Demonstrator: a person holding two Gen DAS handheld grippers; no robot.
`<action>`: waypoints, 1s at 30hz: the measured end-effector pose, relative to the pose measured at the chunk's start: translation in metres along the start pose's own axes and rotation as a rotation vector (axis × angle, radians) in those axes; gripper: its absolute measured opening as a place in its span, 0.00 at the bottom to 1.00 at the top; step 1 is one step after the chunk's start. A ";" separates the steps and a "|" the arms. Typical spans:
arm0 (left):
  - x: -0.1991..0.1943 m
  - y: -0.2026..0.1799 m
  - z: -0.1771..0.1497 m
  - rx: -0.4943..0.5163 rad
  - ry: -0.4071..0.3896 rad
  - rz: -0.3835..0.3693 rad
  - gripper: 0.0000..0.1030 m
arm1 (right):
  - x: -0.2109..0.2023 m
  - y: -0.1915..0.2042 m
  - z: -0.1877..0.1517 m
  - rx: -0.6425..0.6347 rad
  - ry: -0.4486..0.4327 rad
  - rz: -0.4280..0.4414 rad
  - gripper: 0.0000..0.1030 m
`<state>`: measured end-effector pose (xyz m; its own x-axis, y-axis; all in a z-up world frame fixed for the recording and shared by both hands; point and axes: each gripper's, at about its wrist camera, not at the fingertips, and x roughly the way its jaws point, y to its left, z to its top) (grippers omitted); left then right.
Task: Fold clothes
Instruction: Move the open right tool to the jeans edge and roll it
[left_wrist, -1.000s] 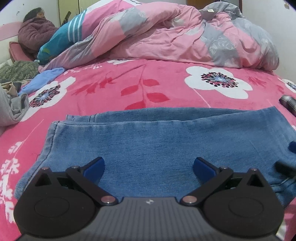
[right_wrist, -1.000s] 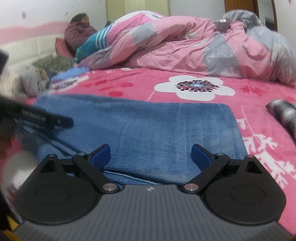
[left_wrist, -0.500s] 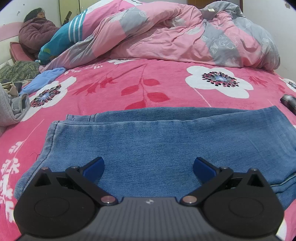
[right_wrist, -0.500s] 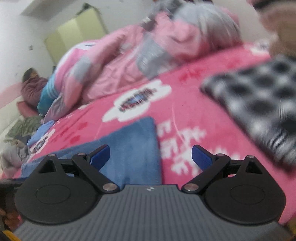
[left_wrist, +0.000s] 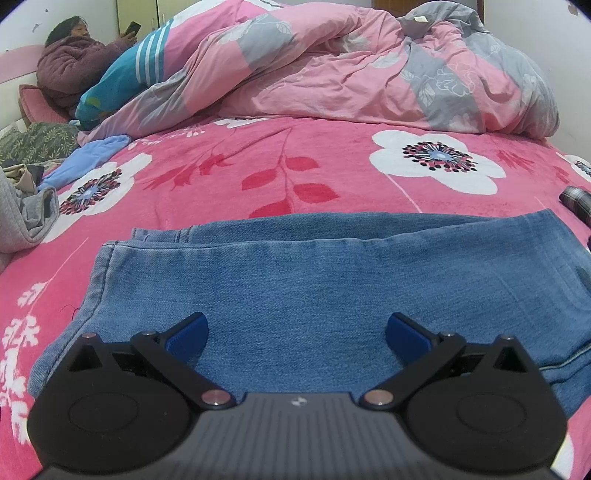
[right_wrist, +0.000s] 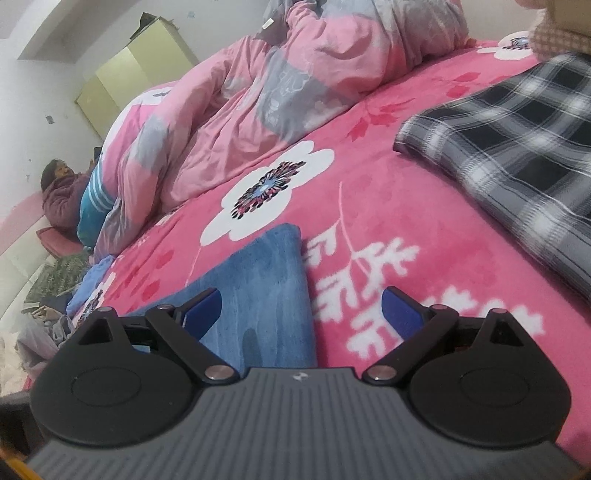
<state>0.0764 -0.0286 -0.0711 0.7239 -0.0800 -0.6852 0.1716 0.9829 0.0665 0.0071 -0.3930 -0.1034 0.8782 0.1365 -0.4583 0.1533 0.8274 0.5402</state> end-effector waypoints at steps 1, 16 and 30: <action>0.000 0.000 0.000 0.000 0.000 0.000 1.00 | 0.002 0.000 0.001 0.002 0.002 0.003 0.89; 0.000 -0.001 0.000 0.003 0.001 0.002 1.00 | -0.022 -0.019 -0.011 0.102 0.071 0.109 0.56; 0.001 0.000 -0.001 0.010 0.000 0.001 1.00 | -0.043 -0.037 -0.030 0.350 0.110 0.247 0.56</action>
